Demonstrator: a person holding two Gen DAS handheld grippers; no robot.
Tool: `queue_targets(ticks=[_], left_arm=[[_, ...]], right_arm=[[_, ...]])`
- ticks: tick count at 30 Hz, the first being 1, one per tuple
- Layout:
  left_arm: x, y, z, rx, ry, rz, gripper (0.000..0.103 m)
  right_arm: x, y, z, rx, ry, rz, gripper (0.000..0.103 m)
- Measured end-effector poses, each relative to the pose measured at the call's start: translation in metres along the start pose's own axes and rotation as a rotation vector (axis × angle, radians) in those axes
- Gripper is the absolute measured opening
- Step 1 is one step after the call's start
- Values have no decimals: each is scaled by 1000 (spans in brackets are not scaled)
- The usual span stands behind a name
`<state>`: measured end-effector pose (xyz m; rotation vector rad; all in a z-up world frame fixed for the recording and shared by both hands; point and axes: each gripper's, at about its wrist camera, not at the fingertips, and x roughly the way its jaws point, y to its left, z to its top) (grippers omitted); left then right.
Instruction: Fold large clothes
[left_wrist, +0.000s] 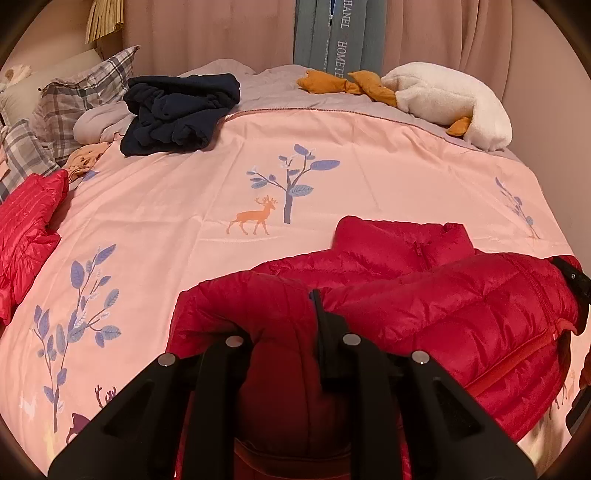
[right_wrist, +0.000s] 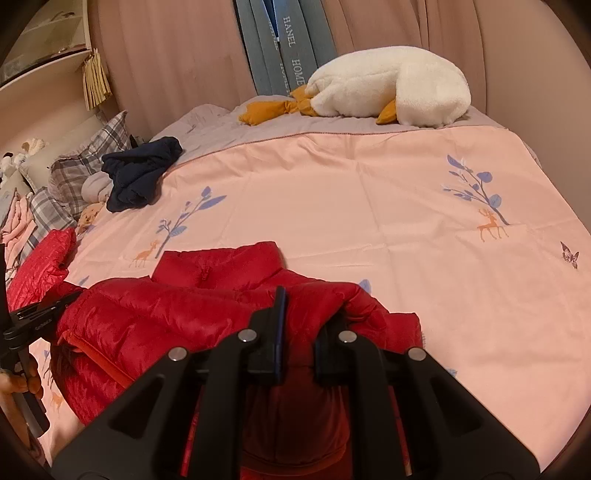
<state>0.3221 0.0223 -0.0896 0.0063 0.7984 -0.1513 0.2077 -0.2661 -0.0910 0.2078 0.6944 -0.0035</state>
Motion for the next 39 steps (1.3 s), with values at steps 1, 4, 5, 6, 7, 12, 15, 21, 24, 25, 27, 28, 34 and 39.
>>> queue_targets(ticks=[1, 4, 5, 6, 7, 12, 15, 21, 24, 25, 27, 28, 34, 39], left_arm=[[1, 0, 0, 0, 1, 1, 20], [5, -1, 3, 8, 7, 7, 20], [6, -2, 5, 13, 7, 10, 20], [7, -3, 8, 18, 7, 14, 20], [8, -4, 9, 22, 7, 16, 20], [14, -6, 21, 16, 13, 17, 20], [21, -6, 26, 5, 23, 17, 20], [33, -8, 30, 0, 43, 29, 21], [37, -8, 30, -1, 52, 31, 21], [39, -8, 30, -2, 56, 31, 21], [42, -7, 31, -4, 62, 30, 21], [42, -7, 31, -4, 64, 30, 22], [47, -8, 31, 3, 71, 38, 22], [51, -8, 31, 3, 75, 40, 22]], right_arm=[[2, 0, 1, 1, 3, -2, 12], [7, -1, 3, 10, 10, -5, 12], [9, -1, 5, 15, 11, -7, 12], [10, -2, 6, 19, 11, -8, 12], [11, -2, 8, 24, 11, -9, 12], [18, -5, 14, 39, 16, -17, 12], [22, -5, 16, 41, 20, -26, 12], [30, -7, 19, 54, 33, -30, 12], [35, -9, 19, 59, 42, -30, 13], [37, -9, 19, 62, 46, -30, 13], [39, -10, 19, 66, 50, -29, 13], [41, -11, 19, 68, 52, -28, 13], [46, -11, 19, 70, 61, -33, 13], [50, -12, 18, 69, 68, -38, 13]])
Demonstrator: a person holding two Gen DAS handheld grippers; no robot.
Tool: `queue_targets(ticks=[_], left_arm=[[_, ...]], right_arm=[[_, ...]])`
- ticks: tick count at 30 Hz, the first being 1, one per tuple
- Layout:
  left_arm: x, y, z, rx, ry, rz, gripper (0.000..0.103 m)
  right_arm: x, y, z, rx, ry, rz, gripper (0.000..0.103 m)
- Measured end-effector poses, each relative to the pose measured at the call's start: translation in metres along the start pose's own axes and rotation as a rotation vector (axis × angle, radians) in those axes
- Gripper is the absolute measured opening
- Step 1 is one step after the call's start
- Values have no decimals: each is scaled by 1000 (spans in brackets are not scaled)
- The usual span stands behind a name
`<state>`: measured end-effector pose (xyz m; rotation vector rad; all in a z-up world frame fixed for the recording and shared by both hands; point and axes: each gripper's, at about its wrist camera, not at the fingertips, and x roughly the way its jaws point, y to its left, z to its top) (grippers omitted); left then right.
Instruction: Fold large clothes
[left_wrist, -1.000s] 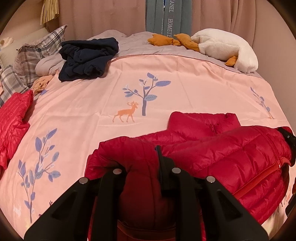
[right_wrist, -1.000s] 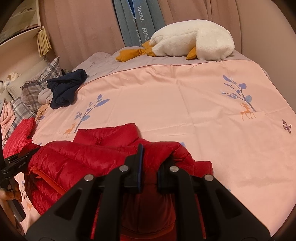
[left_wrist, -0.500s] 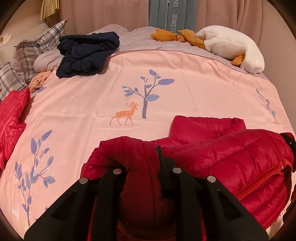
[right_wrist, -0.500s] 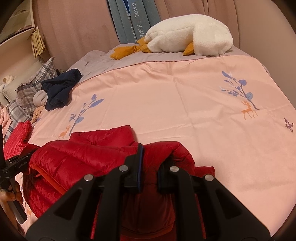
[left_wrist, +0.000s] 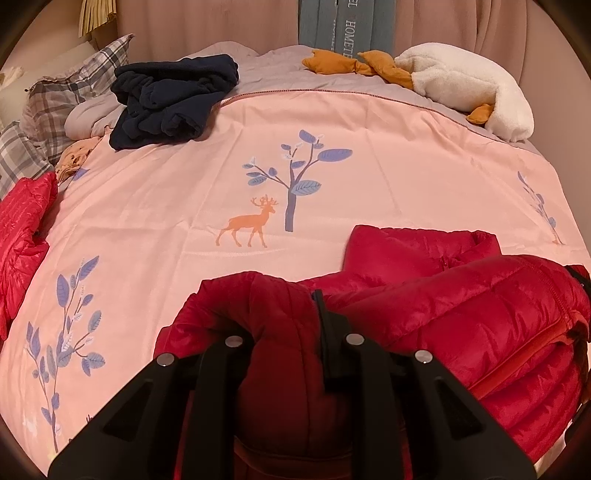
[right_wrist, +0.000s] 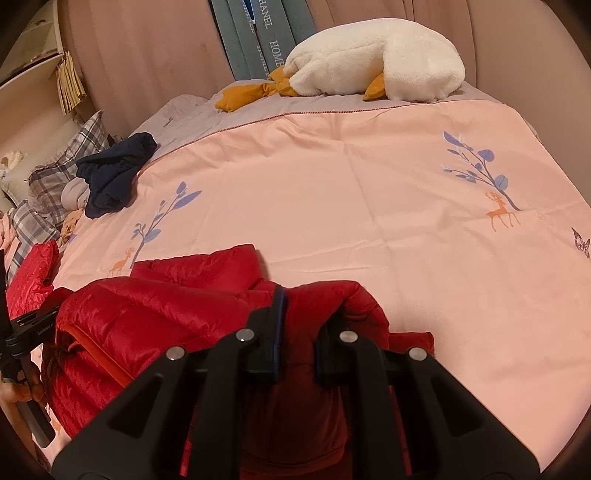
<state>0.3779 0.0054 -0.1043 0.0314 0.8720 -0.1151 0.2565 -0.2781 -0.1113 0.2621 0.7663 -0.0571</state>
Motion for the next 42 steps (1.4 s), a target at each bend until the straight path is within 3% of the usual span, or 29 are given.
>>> queue_targets(ticks=[42], left_arm=[[18, -4, 10, 22, 46, 28, 23]], right_arm=[[21, -4, 8, 11, 56, -6, 13]])
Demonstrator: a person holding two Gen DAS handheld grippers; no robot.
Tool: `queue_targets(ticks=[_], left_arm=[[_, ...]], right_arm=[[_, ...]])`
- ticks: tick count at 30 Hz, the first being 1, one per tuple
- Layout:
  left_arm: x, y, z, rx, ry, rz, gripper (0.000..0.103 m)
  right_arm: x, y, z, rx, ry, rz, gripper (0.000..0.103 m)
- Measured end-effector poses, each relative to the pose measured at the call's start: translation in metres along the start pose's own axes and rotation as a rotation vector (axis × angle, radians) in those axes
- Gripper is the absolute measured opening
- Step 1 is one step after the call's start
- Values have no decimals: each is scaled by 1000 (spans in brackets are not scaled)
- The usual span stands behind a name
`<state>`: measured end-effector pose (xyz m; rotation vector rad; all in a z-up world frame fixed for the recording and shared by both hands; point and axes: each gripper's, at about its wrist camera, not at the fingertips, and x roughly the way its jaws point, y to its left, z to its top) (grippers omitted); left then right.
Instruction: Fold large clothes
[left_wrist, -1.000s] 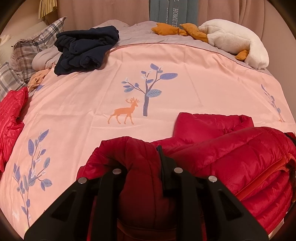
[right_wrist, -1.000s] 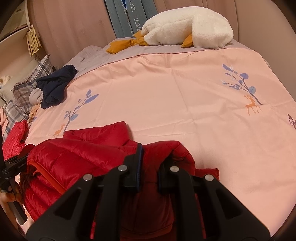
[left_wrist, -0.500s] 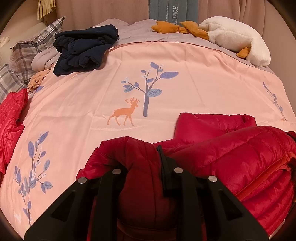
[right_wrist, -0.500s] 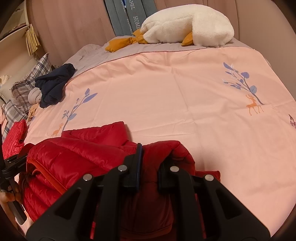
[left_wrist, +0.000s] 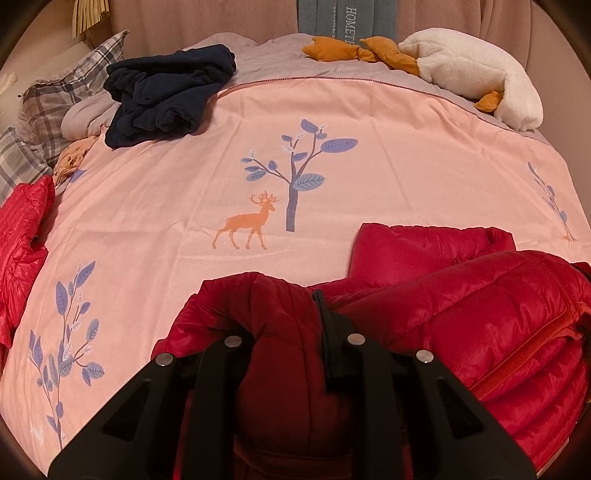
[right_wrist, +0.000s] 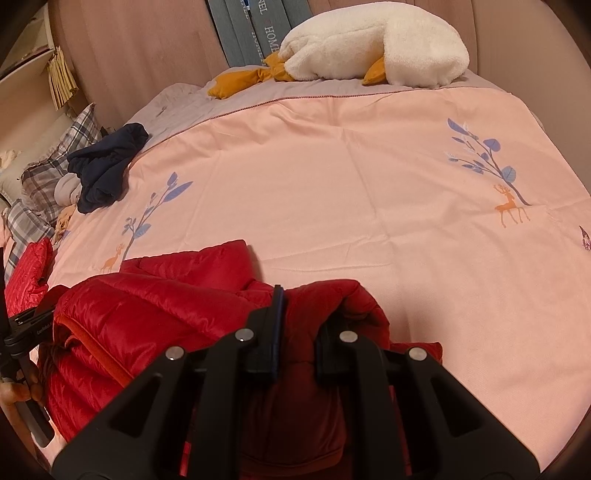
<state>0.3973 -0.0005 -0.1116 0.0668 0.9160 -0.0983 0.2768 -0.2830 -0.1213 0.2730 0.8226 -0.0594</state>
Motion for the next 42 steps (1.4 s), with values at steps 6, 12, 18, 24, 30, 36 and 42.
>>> queue_targets(ticks=[6, 12, 18, 24, 30, 36, 42], left_arm=[[0, 0, 1, 1, 2, 1, 23], [3, 1, 1, 3, 5, 3, 23], [4, 0, 2, 4, 9, 6, 23], [4, 0, 2, 4, 10, 7, 23], [4, 1, 3, -4, 17, 6, 24], [5, 0, 3, 1, 18, 15, 24], [5, -2, 4, 3, 26, 23, 24]], right_arm=[[1, 0, 0, 0, 1, 0, 13], [1, 0, -1, 1, 3, 0, 13], [3, -1, -2, -2, 6, -1, 13], [3, -1, -2, -2, 7, -2, 13], [5, -1, -2, -3, 14, -4, 13], [5, -2, -1, 3, 21, 0, 13], [5, -3, 0, 14, 33, 6, 15]])
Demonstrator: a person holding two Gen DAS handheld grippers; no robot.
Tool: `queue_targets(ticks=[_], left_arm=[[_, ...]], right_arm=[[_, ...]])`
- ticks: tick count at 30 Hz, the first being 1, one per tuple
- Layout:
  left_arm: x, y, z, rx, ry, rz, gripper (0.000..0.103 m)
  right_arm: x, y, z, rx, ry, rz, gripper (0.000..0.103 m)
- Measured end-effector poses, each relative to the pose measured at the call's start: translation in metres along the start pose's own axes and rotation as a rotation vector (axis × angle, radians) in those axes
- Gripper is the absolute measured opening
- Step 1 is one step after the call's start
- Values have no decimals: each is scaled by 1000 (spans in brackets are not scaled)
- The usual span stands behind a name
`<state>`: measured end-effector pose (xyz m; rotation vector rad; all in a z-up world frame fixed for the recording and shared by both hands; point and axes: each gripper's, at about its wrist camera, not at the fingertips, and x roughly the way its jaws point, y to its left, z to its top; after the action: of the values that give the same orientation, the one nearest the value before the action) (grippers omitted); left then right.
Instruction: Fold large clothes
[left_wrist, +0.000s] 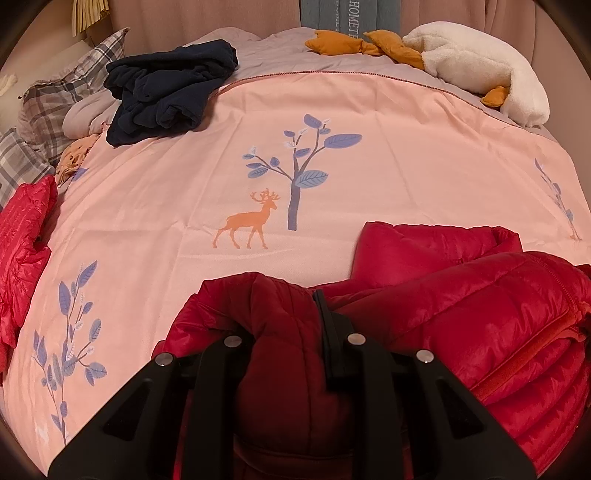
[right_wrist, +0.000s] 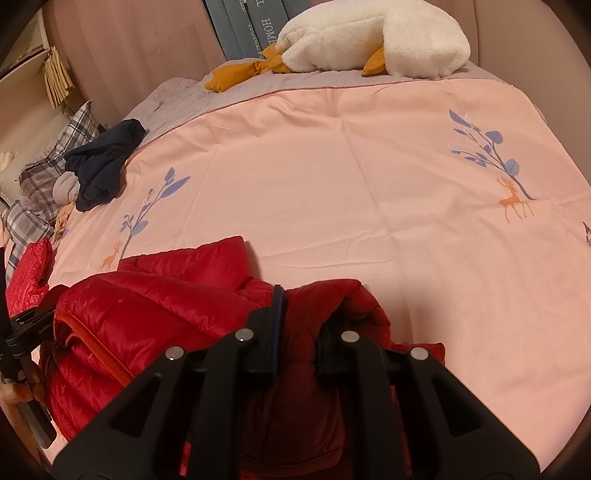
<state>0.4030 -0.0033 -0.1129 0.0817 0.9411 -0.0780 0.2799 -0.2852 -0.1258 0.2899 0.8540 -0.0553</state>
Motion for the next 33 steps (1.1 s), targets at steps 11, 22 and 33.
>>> queue_targets(ticks=[11, 22, 33], left_arm=[[1, 1, 1, -13, 16, -7, 24], [2, 2, 3, -33, 23, -4, 25], [2, 2, 5, -33, 30, 1, 26]], right_arm=[[1, -1, 1, 4, 9, 3, 15], [2, 0, 2, 0, 18, -1, 17], [2, 0, 3, 6, 24, 1, 17]])
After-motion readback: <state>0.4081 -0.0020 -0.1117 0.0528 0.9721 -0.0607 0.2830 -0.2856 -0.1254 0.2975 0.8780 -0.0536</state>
